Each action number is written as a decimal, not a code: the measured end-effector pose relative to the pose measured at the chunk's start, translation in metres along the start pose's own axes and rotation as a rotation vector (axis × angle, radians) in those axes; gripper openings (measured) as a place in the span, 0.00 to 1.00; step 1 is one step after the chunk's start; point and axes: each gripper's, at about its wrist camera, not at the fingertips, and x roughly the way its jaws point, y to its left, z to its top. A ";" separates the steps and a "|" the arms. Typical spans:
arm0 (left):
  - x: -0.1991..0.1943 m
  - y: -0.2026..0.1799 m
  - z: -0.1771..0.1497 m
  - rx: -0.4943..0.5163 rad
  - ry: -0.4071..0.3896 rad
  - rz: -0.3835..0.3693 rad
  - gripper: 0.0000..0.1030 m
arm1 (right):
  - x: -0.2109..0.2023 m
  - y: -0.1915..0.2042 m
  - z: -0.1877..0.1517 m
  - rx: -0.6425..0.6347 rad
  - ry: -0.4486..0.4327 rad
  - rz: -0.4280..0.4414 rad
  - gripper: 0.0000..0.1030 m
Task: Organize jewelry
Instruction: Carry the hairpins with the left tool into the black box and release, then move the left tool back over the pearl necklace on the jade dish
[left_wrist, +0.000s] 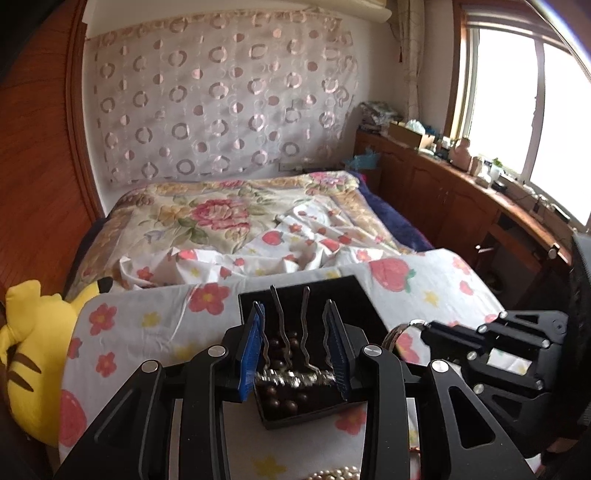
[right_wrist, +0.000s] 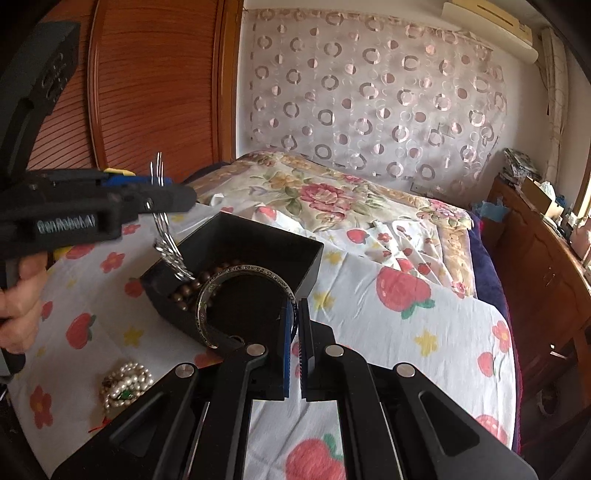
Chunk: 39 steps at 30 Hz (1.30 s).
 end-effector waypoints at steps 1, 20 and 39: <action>0.002 0.001 -0.001 -0.002 0.004 -0.003 0.31 | 0.002 0.000 0.002 -0.003 0.003 -0.003 0.04; -0.038 0.034 -0.040 -0.028 -0.067 0.048 0.90 | 0.043 0.023 0.025 -0.049 0.041 -0.002 0.04; -0.059 0.037 -0.087 -0.026 -0.063 0.019 0.93 | 0.004 0.025 0.010 -0.073 0.005 0.021 0.08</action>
